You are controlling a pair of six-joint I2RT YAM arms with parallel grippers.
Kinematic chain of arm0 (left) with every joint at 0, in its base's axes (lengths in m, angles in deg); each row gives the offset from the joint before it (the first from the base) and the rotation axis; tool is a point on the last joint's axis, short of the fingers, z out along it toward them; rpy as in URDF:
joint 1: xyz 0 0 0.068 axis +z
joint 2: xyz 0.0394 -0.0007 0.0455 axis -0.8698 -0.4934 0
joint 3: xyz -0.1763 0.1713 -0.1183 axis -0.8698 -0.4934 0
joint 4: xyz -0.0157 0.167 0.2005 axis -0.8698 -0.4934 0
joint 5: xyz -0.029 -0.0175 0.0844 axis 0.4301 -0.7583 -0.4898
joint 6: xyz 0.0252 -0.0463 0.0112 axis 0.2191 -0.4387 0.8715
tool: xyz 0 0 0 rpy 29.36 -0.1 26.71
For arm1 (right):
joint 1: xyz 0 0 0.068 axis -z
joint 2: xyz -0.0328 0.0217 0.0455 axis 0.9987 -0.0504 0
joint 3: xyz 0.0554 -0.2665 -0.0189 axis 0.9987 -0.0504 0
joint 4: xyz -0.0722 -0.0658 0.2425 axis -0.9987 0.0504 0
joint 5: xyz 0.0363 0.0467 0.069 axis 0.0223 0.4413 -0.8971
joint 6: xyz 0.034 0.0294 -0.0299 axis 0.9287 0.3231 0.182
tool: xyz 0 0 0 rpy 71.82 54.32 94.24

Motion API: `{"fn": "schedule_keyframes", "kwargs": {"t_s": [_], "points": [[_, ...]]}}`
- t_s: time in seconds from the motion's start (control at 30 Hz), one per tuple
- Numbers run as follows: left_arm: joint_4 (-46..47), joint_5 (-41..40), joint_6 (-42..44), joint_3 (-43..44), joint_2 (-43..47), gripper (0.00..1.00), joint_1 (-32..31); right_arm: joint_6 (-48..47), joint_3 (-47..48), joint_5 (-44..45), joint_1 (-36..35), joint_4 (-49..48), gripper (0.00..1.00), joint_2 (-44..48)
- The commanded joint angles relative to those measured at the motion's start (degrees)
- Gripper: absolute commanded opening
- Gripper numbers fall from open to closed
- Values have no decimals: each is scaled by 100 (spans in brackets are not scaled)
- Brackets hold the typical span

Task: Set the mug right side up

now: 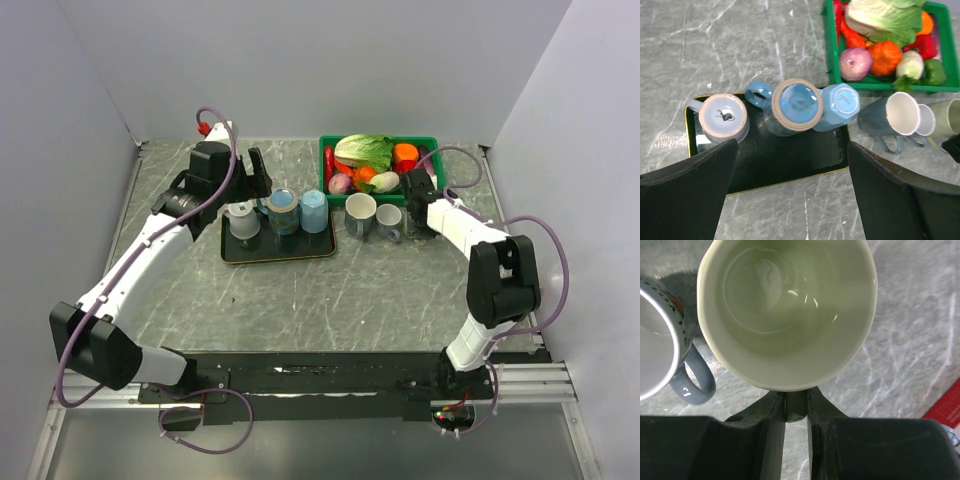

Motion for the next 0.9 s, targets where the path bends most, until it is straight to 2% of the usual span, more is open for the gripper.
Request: {"fn": "schedule_keyframes", "kwargs": {"t_s": [0.0, 0.13, 0.17, 0.23, 0.3, 0.33, 0.5, 0.63, 0.73, 0.87], "points": [[-286, -303, -111, 193, -202, 96, 66, -22, 293, 143, -14, -522, 0, -59], [-506, -312, -278, 167, -405, 96, 197, 4, 275, 107, -67, -584, 2, -190], [-524, -303, -287, 158, -448, 96, 250, 5, 275, 72, -67, -584, 13, -200], [-577, -251, -322, 140, -475, 96, 312, -4, 249, -7, -67, -628, 28, -200], [-586, -189, -340, 114, -501, 96, 400, -13, 240, -103, -76, -646, 34, -200], [-586, -128, -340, 88, -501, 96, 417, -4, 249, -121, -76, -628, 41, -191], [-621, -48, -340, 53, -519, 96, 488, 92, 345, -139, -76, -479, 58, -165], [-761, -127, -358, 44, -554, 96, 497, 303, 494, -95, -84, -216, 76, 20], [-893, -425, -471, 79, -633, 96, 540, 566, 740, -33, -84, 144, 84, 230], [-1147, -716, -664, 105, -704, 96, 821, 778, 925, -77, -84, 452, 89, 555]]}}
